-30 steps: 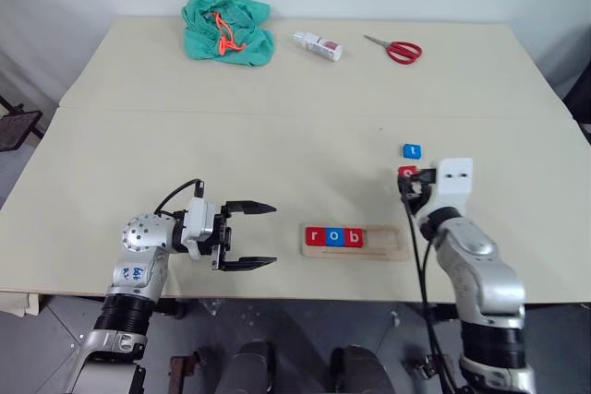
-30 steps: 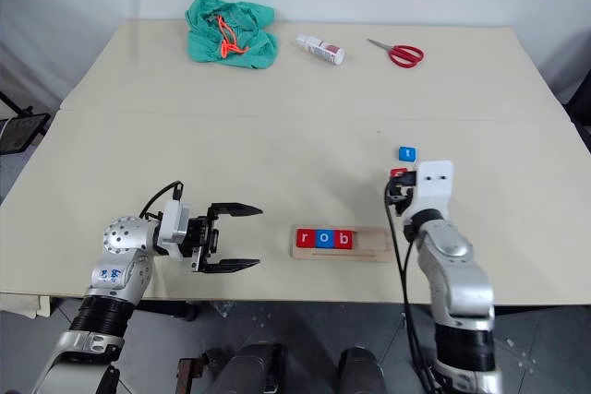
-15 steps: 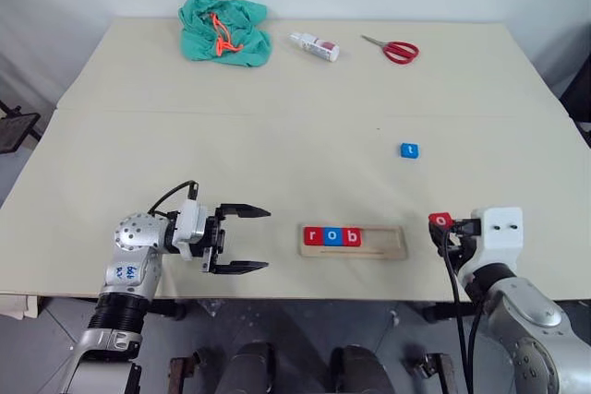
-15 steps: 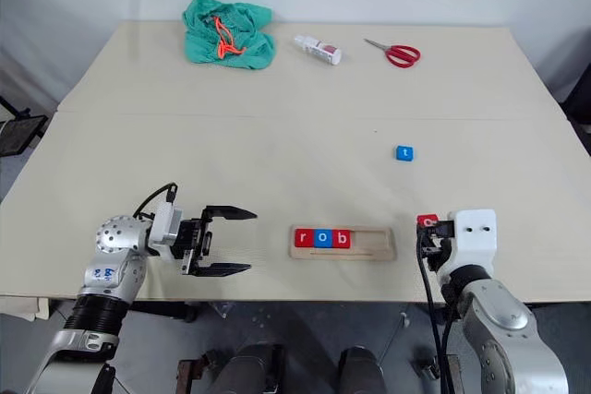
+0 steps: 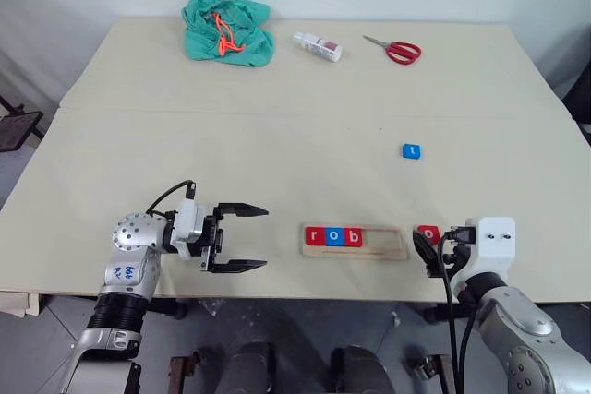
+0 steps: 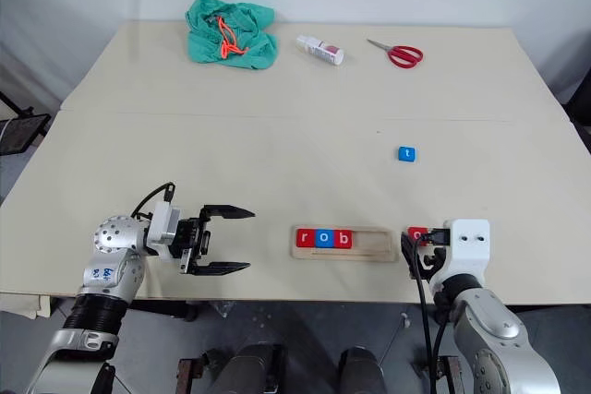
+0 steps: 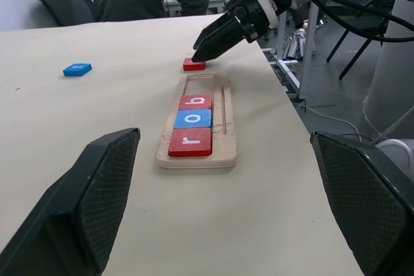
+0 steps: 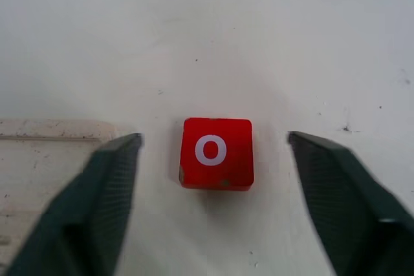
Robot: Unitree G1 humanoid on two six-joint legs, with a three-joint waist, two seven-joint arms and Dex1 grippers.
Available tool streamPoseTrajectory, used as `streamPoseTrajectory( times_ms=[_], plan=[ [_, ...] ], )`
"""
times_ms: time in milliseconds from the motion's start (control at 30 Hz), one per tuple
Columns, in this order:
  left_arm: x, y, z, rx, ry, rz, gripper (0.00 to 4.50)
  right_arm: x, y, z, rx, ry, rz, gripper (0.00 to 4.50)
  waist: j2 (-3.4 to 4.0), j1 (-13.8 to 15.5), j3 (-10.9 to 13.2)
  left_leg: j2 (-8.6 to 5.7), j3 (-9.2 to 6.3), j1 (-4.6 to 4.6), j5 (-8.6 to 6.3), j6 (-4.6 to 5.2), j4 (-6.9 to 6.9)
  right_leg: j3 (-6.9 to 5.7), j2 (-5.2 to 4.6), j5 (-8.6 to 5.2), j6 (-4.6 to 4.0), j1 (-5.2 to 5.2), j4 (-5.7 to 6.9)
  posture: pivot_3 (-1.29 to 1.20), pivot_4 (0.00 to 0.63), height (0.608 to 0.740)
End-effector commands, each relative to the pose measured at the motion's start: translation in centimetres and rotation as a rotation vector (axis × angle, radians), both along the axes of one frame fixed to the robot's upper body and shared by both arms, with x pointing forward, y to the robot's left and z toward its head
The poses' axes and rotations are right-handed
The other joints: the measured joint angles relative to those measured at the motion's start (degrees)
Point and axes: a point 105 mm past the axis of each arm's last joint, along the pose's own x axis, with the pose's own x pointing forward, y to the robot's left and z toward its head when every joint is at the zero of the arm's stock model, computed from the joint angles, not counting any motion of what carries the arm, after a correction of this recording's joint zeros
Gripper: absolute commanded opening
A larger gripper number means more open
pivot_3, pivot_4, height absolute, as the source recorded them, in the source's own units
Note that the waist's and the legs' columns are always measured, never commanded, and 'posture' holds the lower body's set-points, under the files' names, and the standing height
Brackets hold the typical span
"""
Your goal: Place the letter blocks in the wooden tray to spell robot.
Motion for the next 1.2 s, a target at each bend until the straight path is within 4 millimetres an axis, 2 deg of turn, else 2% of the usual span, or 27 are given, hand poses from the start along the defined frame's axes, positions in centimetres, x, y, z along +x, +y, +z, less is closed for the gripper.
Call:
streamPoseTrajectory(
  times_ms=[33,133,200,267,333,433,467,600,767,1000,1167,1200],
  plan=[
    [0.0,0.3,0.7,0.002,-0.038,0.005,4.5,-0.4,-0.2,2.5,-0.029,-0.096,0.046,4.48,0.0,0.0,0.0,0.0,0.0,0.0,0.0,0.0,0.0,0.0,0.0,0.0,0.0,0.0,0.0,0.0,0.15,0.74],
    [0.1,0.2,0.7,0.003,-0.04,0.002,4.5,-0.8,0.9,4.4,-0.026,-0.159,0.242,4.48,0.0,0.0,0.0,-0.01,0.0,-0.01,0.0,0.0,0.0,-0.01,0.0,0.0,0.0,0.02,-0.03,0.0,0.15,0.74],
    [0.2,0.1,0.8,0.003,-0.04,0.0,4.5,-1.1,1.0,4.6,-0.063,-0.149,0.347,4.48,0.0,0.1,0.0,0.0,0.02,0.0,0.0,0.01,0.0,-0.02,0.0,0.0,0.0,0.06,-0.14,0.0,0.15,0.74],
    [0.3,0.0,0.9,0.001,-0.044,0.001,4.5,-1.4,0.9,3.9,-0.121,-0.088,0.469,4.48,0.0,0.1,0.0,0.02,0.02,0.0,0.01,0.02,-0.02,-0.04,0.03,0.0,0.0,0.16,-0.36,0.0,0.15,0.74],
    [0.3,0.0,0.9,0.004,-0.046,-0.001,4.5,-1.8,0.2,2.2,-0.195,0.038,0.581,4.48,-0.01,0.2,0.0,0.01,0.02,0.0,0.02,0.04,-0.04,-0.07,0.03,0.0,0.0,0.22,-0.42,0.0,0.15,0.74],
    [0.4,0.0,1.0,0.003,-0.047,0.001,4.5,-1.8,-0.5,1.9,-0.259,0.058,0.706,4.48,-0.02,0.3,0.0,0.0,0.03,-0.01,0.03,0.07,-0.02,-0.11,0.01,0.0,0.0,0.25,-0.45,0.0,0.15,0.74],
    [0.4,0.0,1.1,0.004,-0.048,0.004,4.5,-1.2,-1.2,1.9,-0.296,0.067,0.742,4.48,-0.02,0.4,0.0,-0.01,0.06,-0.02,0.04,0.08,-0.02,-0.11,0.01,0.0,0.0,0.25,-0.48,0.0,0.15,0.74],
    [0.2,0.1,1.3,0.006,-0.053,0.013,4.5,1.9,-3.6,2.0,-0.425,0.104,0.828,4.48,-0.02,-0.1,0.0,0.01,0.23,-0.01,0.07,0.13,0.04,-0.08,-0.02,0.02,0.03,0.26,-0.53,0.0,0.15,0.74],
    [-0.3,0.4,1.3,0.01,-0.05,0.038,4.5,3.8,-4.5,1.7,-0.498,0.142,0.938,4.48,-0.02,0.2,0.0,0.09,0.11,-0.02,0.08,0.12,-0.04,-0.2,0.0,0.02,0.04,0.24,-0.54,0.0,0.15,0.74],
    [-0.8,1.1,1.5,0.019,-0.049,0.079,4.5,4.5,-4.8,1.2,-0.532,0.193,1.076,4.48,-0.02,0.3,0.0,-0.04,-0.03,-0.16,0.07,0.14,0.07,-0.32,-0.09,0.03,0.05,0.25,-0.56,0.0,0.15,0.74],
    [-1.1,1.5,1.6,0.026,-0.048,0.104,4.5,5.1,-4.8,0.7,-0.57,0.206,1.111,4.48,-0.02,0.1,0.0,0.0,-0.02,-0.16,0.07,0.14,0.09,-0.32,-0.07,0.03,0.05,0.26,-0.56,0.0,0.15,0.74],
    [-1.2,1.5,1.6,0.025,-0.048,0.106,4.5,5.2,-4.8,0.7,-0.571,0.206,1.109,4.11,-0.02,0.1,0.0,0.0,-0.02,-0.16,0.07,0.14,0.1,-0.33,-0.07,0.02,0.05,0.26,-0.56,0.0,0.15,0.74]
  ],
)
